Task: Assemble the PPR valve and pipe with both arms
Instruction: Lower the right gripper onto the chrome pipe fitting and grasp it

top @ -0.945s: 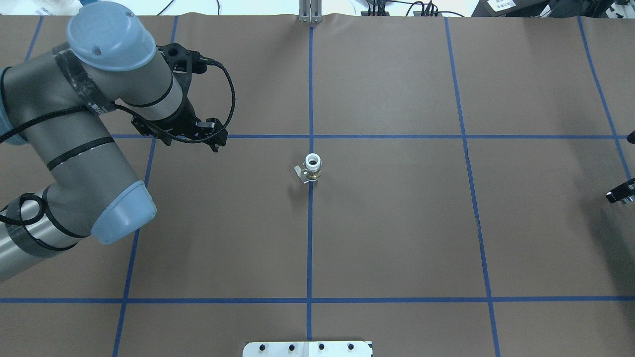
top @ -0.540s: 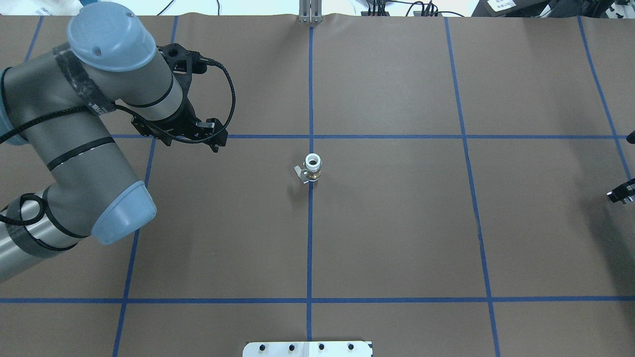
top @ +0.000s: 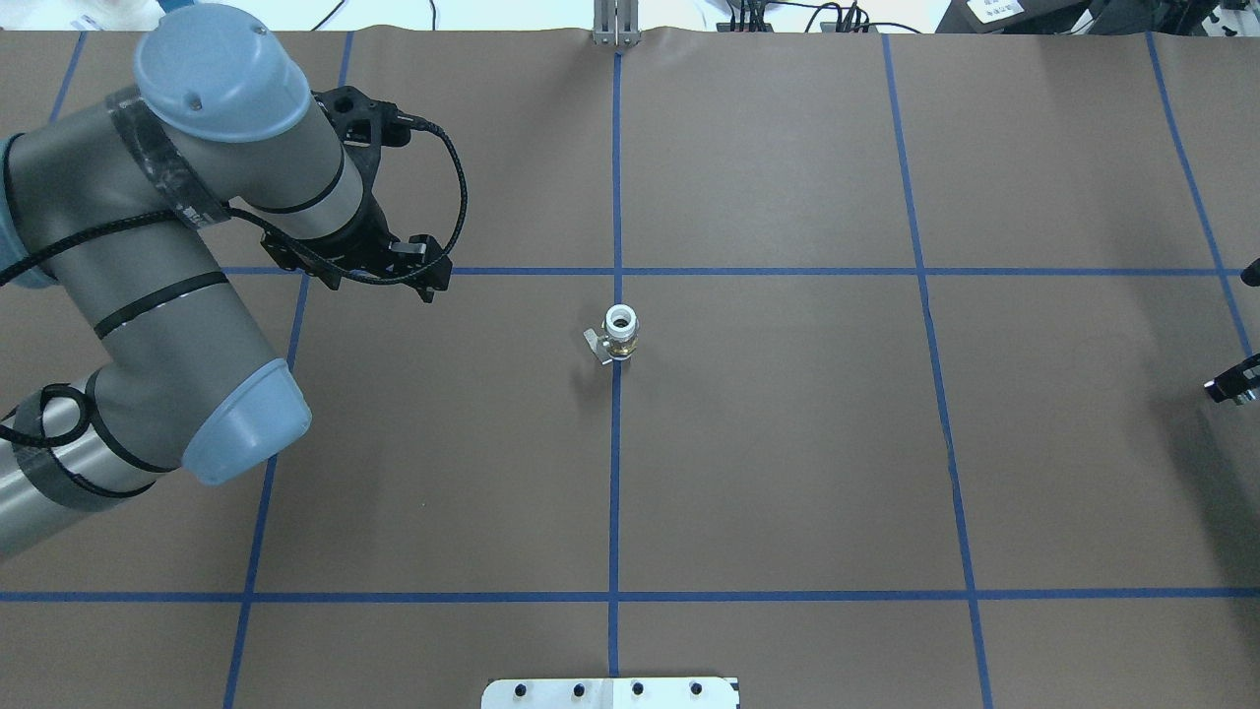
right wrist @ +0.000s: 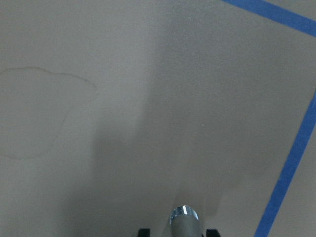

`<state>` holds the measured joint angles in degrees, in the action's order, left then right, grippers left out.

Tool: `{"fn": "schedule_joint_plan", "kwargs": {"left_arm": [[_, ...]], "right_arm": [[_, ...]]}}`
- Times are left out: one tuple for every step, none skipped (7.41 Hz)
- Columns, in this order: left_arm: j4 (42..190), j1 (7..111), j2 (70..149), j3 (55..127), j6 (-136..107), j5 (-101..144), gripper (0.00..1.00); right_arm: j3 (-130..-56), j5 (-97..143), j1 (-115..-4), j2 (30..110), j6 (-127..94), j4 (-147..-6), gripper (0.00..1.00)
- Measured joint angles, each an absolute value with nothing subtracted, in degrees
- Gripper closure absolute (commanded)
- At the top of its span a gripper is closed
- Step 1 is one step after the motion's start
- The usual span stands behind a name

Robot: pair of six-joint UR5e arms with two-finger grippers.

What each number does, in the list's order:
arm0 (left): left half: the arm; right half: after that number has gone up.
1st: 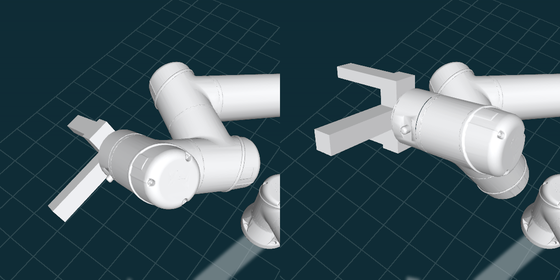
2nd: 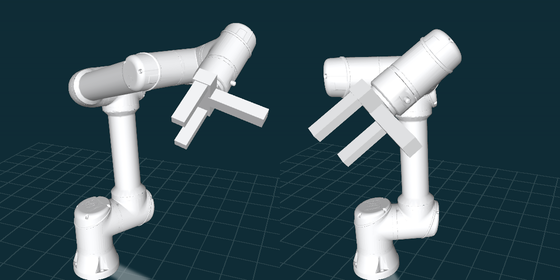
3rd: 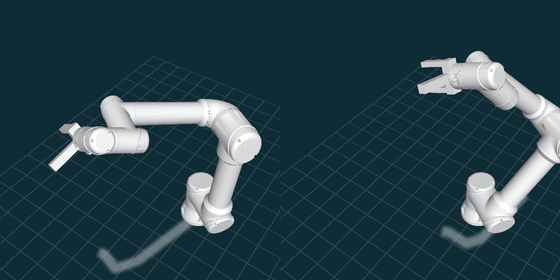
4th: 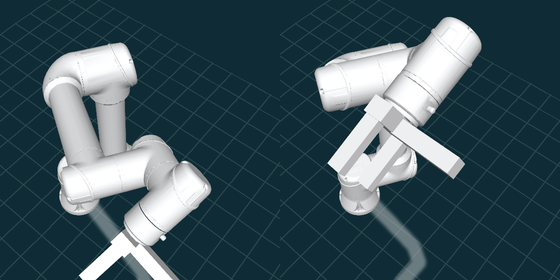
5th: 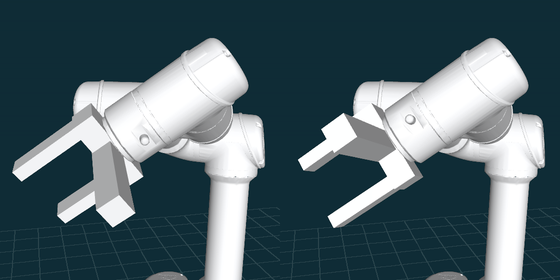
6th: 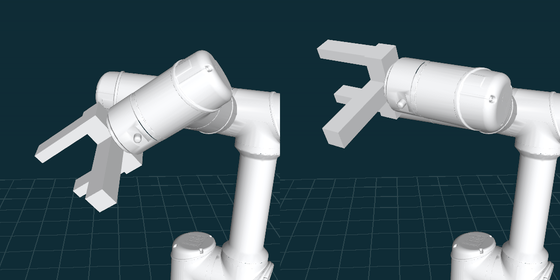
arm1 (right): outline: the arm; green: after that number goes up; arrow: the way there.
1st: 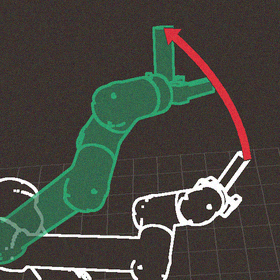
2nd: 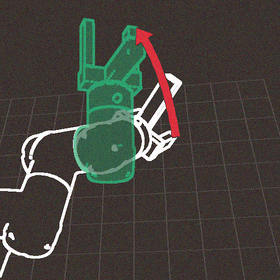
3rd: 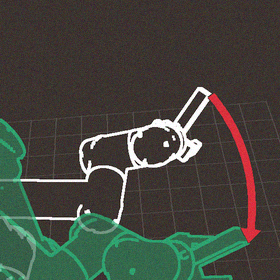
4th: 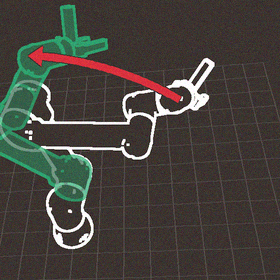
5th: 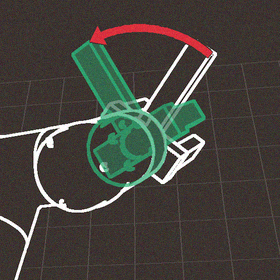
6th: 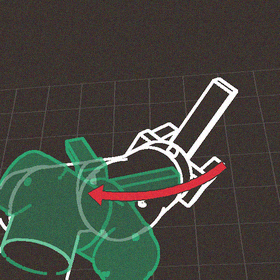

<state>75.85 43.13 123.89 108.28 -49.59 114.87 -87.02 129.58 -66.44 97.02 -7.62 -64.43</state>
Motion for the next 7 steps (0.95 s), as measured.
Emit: {"fn": "schedule_joint_plan", "kwargs": {"left_arm": [[75.9,43.1,123.9,108.2,-49.6,114.9,0.00],[75.9,43.1,123.9,108.2,-49.6,114.9,0.00],[75.8,43.1,123.9,108.2,-49.7,114.9,0.00],[75.8,43.1,124.0,108.2,-49.7,114.9,0.00],[75.9,43.1,124.0,108.2,-49.7,114.9,0.00],[75.9,43.1,124.0,108.2,-49.7,114.9,0.00],[75.9,43.0,123.9,108.1,-49.7,114.9,0.00]], "right_arm": [[-86.9,129.6,-66.4,97.0,-7.3,-64.5,0.51],[-86.9,129.6,-66.4,97.0,-7.0,-64.5,0.52],[-86.9,129.6,-66.5,97.0,-6.9,-64.6,0.53],[-86.9,129.6,-66.5,97.1,-6.8,-64.6,0.53],[-86.9,129.6,-66.5,97.1,-6.8,-64.6,0.53],[-86.9,129.6,-66.6,97.1,-6.7,-64.6,0.53],[-87.0,129.6,-66.6,97.1,-6.7,-64.5,0.53]]}}
